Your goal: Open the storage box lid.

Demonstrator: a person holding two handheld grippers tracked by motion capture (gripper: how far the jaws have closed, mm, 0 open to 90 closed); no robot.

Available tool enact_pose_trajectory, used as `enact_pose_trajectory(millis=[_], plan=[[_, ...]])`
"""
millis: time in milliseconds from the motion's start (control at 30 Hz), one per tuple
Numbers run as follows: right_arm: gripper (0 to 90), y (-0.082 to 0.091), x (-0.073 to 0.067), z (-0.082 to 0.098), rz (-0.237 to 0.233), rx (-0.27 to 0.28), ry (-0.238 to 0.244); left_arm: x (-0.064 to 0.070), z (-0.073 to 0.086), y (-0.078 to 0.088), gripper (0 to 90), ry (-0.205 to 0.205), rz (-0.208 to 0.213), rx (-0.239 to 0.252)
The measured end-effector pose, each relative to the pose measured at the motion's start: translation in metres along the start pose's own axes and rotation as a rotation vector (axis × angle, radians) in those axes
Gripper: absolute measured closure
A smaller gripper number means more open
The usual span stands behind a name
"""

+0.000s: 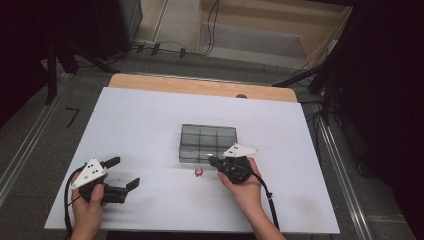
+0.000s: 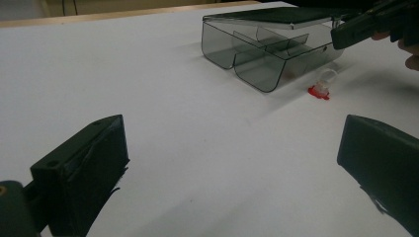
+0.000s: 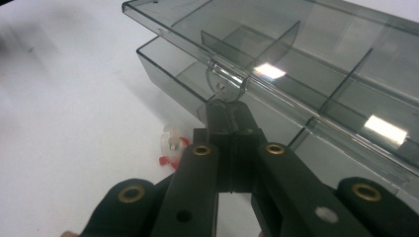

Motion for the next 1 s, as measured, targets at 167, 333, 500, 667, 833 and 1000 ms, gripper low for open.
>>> enact_pose_trajectory(millis=[167,333,500,667,833,1000], plan=[[87.4,0.004,0.0,-0.005,0.001,0.012,0.005,0.0,0.0,0.0,0.0,0.001,-0.001,0.0],[87.4,0.007,0.001,-0.009,0.003,0.018,0.002,0.0,0.0,0.0,0.0,0.001,0.001,0.001],[87.4,0.01,0.001,-0.014,0.006,0.025,0.013,0.001,0.0,0.0,0.0,-0.005,-0.004,-0.004],[87.5,0.013,0.002,-0.019,0.008,0.033,0.014,0.0,-0.001,0.001,0.0,0.005,0.001,-0.002],[87.4,0.016,0.003,-0.023,0.008,0.048,0.008,-0.003,-0.002,0.005,0.0,0.031,-0.005,0.014],[87.5,0.019,0.005,-0.028,0.005,0.064,0.007,0.001,-0.009,0.006,0.0,0.048,0.026,0.016]])
Point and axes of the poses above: each handheld gripper's, and its own axes: y roughly backward along the jaws, z roughly out of its underside, x roughly to its right, the point moved 3 cm from there along -y, roughly forward along the jaws, and after that the axes turned 12 degrees about -x, right-handed, at the moved point
